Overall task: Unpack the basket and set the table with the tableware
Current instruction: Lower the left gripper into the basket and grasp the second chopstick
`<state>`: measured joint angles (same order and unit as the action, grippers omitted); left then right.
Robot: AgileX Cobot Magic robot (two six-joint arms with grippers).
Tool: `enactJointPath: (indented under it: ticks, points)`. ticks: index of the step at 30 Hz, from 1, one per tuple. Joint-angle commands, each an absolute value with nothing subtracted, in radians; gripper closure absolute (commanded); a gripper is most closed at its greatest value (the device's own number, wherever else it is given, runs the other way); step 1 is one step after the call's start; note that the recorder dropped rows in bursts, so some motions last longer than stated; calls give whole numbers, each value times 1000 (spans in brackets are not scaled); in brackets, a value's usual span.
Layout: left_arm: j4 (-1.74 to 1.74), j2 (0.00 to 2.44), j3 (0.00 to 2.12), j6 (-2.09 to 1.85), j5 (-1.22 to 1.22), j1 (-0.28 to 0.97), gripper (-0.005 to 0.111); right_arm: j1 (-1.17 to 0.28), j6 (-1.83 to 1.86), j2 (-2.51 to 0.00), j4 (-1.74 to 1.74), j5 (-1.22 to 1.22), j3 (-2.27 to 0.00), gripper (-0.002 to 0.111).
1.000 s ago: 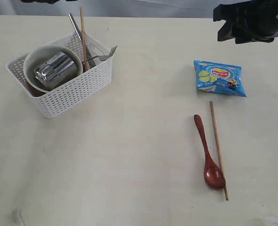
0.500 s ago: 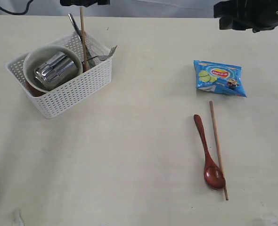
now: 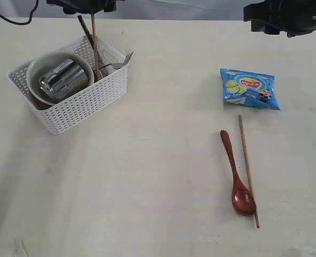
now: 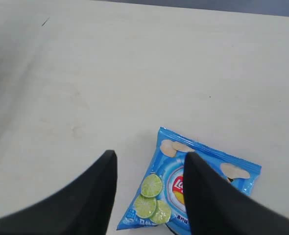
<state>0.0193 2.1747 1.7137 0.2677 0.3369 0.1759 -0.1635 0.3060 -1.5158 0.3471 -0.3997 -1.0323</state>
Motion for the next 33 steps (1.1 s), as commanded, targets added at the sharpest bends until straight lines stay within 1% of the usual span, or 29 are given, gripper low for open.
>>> enactJointPath:
  ticks: [1, 3, 5, 6, 8, 10, 19, 20, 22, 25, 27, 29, 31, 33]
  points:
    - [22, 2189, 1719, 277, 313, 175, 39, -165, 314, -1511, 342, -387, -1029, 66]
    - [23, 2189, 1719, 277, 311, 175, 40, -165, 314, -1511, 342, -383, -1029, 66]
    - [21, 2189, 1719, 277, 311, 175, 51, -165, 314, -1511, 342, -383, -1029, 66]
    - [21, 2189, 1719, 277, 313, 175, 59, -165, 314, -1511, 342, -383, -1029, 66]
    - [21, 2189, 1719, 298, 313, 175, 70, -165, 312, -1511, 342, -379, -1029, 66]
    - [21, 2189, 1719, 318, 313, 175, 79, -165, 312, -1511, 342, -377, -1029, 66]
    - [21, 2189, 1719, 318, 318, 175, 106, -165, 312, -1511, 342, -373, -1029, 66]
    - [21, 2189, 1719, 318, 321, 175, 106, -165, 312, -1511, 342, -373, -1029, 66]
    - [21, 2189, 1719, 318, 329, 175, 102, -165, 312, -1511, 342, -373, -1029, 66]
    - [21, 2189, 1719, 318, 347, 175, 86, -165, 312, -1511, 342, -371, -1029, 66]
    - [21, 2189, 1719, 315, 361, 175, 72, -165, 312, -1511, 342, -371, -1029, 66]
    - [21, 2189, 1719, 315, 366, 175, 64, -165, 312, -1511, 342, -371, -1029, 66]
    - [20, 2189, 1719, 315, 366, 175, 63, -165, 312, -1511, 342, -371, -1029, 66]
    - [15, 2189, 1719, 315, 370, 175, 66, -165, 312, -1511, 342, -371, -1029, 66]
